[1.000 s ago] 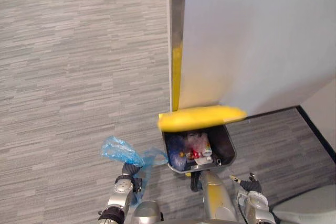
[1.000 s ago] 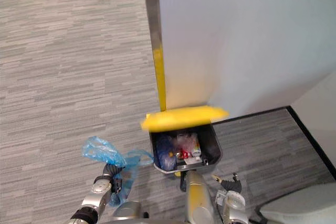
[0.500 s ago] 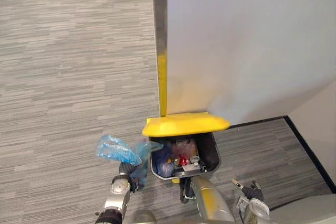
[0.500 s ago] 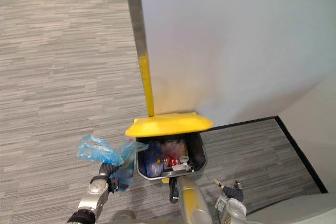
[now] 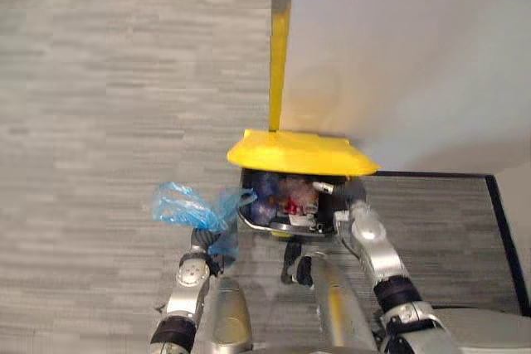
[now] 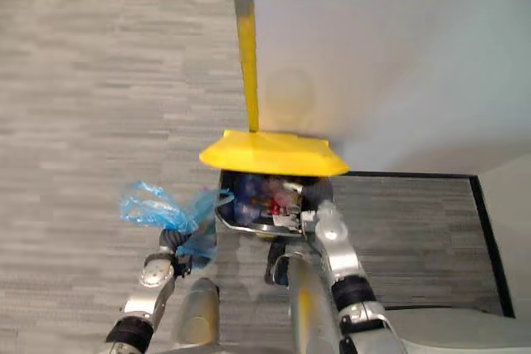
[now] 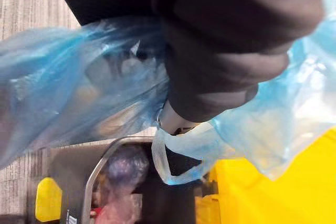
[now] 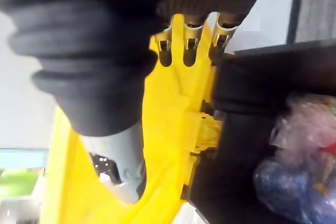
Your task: Gather rubbish on tea table into small bin, then transfer packed bag to large trash can.
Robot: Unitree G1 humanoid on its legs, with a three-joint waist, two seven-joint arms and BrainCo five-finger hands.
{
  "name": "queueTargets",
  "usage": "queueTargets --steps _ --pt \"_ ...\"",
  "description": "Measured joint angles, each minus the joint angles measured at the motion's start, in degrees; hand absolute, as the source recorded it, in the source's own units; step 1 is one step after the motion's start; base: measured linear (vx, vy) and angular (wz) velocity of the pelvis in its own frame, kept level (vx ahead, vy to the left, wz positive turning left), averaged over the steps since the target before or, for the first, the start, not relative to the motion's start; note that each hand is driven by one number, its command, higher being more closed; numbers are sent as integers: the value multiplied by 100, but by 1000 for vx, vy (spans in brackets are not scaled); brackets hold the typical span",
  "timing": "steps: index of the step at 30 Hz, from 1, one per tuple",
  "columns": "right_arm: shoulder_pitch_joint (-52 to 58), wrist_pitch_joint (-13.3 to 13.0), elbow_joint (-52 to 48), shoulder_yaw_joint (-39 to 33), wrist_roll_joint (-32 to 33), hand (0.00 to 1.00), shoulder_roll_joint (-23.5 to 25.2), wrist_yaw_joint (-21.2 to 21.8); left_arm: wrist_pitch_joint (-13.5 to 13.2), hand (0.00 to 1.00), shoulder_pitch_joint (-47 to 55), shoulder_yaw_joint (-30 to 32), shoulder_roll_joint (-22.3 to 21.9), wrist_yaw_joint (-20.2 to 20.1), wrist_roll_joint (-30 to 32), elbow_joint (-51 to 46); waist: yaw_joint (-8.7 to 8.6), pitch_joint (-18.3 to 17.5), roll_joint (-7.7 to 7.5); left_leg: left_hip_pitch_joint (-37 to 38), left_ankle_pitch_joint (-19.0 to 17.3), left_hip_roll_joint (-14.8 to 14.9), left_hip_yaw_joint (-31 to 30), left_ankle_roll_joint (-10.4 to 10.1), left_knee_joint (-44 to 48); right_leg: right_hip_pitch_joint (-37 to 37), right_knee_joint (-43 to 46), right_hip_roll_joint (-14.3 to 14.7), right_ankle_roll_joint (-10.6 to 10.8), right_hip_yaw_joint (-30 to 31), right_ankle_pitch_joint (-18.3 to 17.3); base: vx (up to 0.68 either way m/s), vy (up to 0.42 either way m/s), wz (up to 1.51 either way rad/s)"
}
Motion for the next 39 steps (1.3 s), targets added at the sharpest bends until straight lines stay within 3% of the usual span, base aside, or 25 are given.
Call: queueTargets --steps 2,6,16,21,29,39 --pt "-405 -1 -17 -9 45 0 -241 -14 0 100 -14 -11 -5 48 -95 -17 -41 31 66 -282 7 -49 100 -1 260 -27 -187 -18 -121 -263 176 -65 -61 15" --pt "-680 -6 -237 -22 117 0 -597 -118 -34 100 -146 -28 32 99 -118 -66 -13 111 -29 -285 279 -99 8 -133 -63 -26 -265 -78 -73 -368 213 -53 -58 26" --pt "-1011 -7 -109 -22 230 0 -831 -131 -35 100 -305 -257 313 95 -280 -242 -22 134 -69 -406 461 -91 -302 -237 -167 98 -423 -132 -56 -690 228 -11 -21 17" --pt "-1271 -13 475 -14 249 0 -839 -129 -43 100 -611 -438 584 92 -443 -518 -25 221 -235 -387 638 -171 -375 -220 -344 198 -471 -247 -68 -799 238 0 -11 24" --pt "-1534 10 978 254 197 0 -856 -115 -275 100 -850 -676 804 94 -878 -1434 -10 294 -375 -180 620 -208 -302 -188 -351 375 -486 -234 -37 -660 278 -10 4 -1" --pt "-2348 35 1654 513 70 0 -1144 -77 -370 100 -1719 -1258 1024 94 -996 -1818 -116 547 -379 74 553 -225 -148 -77 -340 510 -532 -126 7 -335 305 -22 4 -9"
